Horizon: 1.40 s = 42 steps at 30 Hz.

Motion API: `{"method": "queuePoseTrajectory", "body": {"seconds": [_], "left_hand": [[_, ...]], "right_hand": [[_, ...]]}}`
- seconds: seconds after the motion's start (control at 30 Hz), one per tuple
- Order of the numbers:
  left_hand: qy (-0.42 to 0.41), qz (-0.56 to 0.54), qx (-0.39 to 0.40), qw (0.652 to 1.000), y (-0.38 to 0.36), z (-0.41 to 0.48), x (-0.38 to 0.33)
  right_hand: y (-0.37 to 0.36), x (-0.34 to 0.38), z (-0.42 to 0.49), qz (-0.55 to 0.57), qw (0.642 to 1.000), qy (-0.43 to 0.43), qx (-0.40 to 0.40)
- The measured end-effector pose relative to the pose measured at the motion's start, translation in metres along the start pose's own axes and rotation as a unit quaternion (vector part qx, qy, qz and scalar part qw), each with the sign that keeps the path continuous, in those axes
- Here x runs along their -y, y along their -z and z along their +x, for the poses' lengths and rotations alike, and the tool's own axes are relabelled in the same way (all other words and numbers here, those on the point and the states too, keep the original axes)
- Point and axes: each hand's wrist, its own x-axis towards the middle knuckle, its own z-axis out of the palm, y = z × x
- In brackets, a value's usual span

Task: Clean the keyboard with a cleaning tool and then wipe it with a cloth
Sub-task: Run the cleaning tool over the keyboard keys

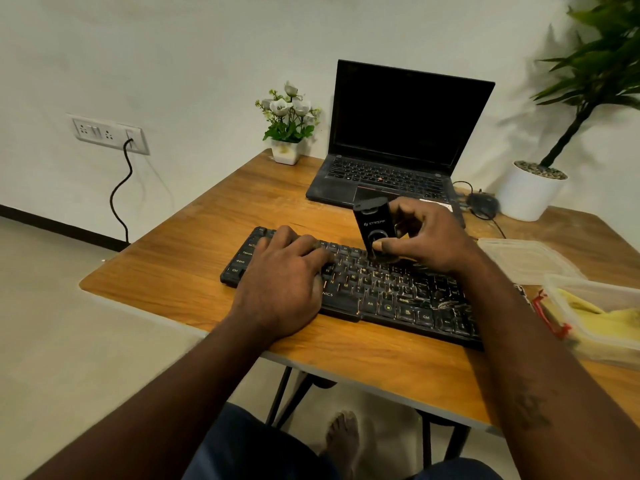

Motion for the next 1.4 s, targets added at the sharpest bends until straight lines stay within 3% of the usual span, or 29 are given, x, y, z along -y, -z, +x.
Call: {"method": "queuePoseTrajectory", "body": {"seconds": [0.13,0.27,0.37,0.43,0.57,0.8,1.03,1.23,1.4], "left_hand": [[-0.002,-0.002,-0.002,1.000,-0.001,0.000,0.000],[-0.003,-0.002,-0.005,1.000,-0.001,0.000,0.000],[-0.003,-0.005,-0.001,1.000,-0.001,0.001,0.000],[-0.003,-0.002,0.000,1.000,-0.002,0.001,0.001],[-0.003,-0.005,-0.006,1.000,-0.002,0.001,0.001],[-0.002,-0.009,-0.003,1.000,-0.001,0.001,0.000],[-0.002,-0.008,0.002,1.000,0.000,0.000,-0.001],[-0.004,-0.015,-0.002,1.000,-0.001,0.000,0.001],[-0.012,-0.006,-0.032,0.999,-0.002,-0.001,-0.001]], "right_hand": [[-0.001,0.001,0.003,-0.052,0.997,-0.005,-0.050],[0.000,0.000,0.000,-0.014,1.000,-0.006,-0.012],[-0.004,0.002,0.005,-0.073,0.995,-0.016,-0.059],[-0.008,0.005,0.007,-0.054,0.995,-0.023,-0.080],[-0.018,0.012,0.008,-0.007,0.999,-0.019,-0.037],[-0.001,-0.006,0.010,0.005,0.994,-0.097,-0.058],[-0.033,0.021,0.024,0.063,0.993,-0.094,-0.039],[0.024,-0.005,0.000,0.018,0.986,-0.162,0.020],[0.055,-0.015,-0.025,-0.044,0.984,-0.165,-0.058]]}}
